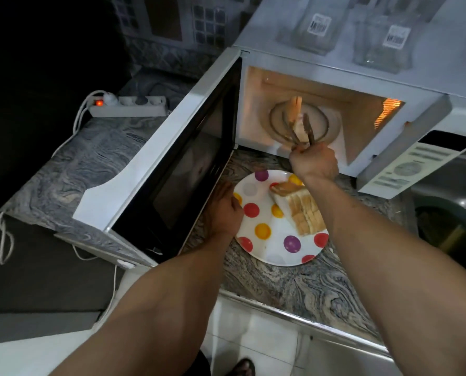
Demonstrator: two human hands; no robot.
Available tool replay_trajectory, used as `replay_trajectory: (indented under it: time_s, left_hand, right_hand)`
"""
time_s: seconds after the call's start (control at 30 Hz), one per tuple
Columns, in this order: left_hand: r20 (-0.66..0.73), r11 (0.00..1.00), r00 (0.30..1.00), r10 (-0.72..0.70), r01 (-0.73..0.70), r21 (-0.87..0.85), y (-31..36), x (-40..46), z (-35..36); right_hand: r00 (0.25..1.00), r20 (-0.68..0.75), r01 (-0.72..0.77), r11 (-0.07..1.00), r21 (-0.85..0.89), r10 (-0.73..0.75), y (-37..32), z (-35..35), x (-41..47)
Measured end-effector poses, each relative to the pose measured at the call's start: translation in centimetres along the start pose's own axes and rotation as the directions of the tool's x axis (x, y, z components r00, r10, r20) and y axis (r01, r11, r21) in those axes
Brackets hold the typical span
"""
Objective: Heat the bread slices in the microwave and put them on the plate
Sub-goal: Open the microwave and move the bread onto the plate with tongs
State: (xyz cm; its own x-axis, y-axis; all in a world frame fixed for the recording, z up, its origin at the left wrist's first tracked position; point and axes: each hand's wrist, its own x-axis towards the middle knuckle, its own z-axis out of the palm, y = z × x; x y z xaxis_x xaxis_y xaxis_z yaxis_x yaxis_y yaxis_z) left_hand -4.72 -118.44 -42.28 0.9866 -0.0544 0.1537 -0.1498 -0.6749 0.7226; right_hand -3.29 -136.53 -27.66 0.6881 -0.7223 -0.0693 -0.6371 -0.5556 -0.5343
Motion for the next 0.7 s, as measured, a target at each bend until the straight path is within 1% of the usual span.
replay_trajectory:
  time_s: [0.13,0.3,0.4,0.5,0.6,0.7]
  left_hand:
    - [-0.018,1.000,1.000,0.009,-0.009,0.015,-0.1,0.0,0.0]
    - [-0.012,1.000,1.000,0.006,-0.006,-0.002,-0.2,0.0,0.0]
    - [0.010,1.000,1.000,-0.006,0.005,0.010,-0.2,0.0,0.1]
    - [0.002,1.000,1.000,0.012,-0.012,0.024,-0.1,-0.1,0.0]
    - [0.012,0.999,1.000,0.002,-0.003,0.043,-0.1,-0.2,0.0]
    - [0.018,1.000,1.000,-0.010,0.009,0.027,-0.3,0.0,0.3]
  right_hand:
    - [1.000,0.027,-0.011,0.999,-0.043,0.012,-0.9,0.6,1.1]
    - [1.000,-0.013,0.011,0.996,-0.093,-0.012,-0.7,0.2,1.0]
    - [0.998,-0.013,0.061,0.996,-0.072,-0.062,0.2,-0.2,0.2]
    - [0.993,-0.016,0.113,0.991,-0.074,-0.115,1.1,-0.8,-1.4]
    - [0.980,-0.003,0.196,0.975,-0.101,-0.198,2.1,-1.9,-3.8]
    - [0.959,0.017,0.282,0.953,-0.111,-0.282,3.4,-2.8,-6.6]
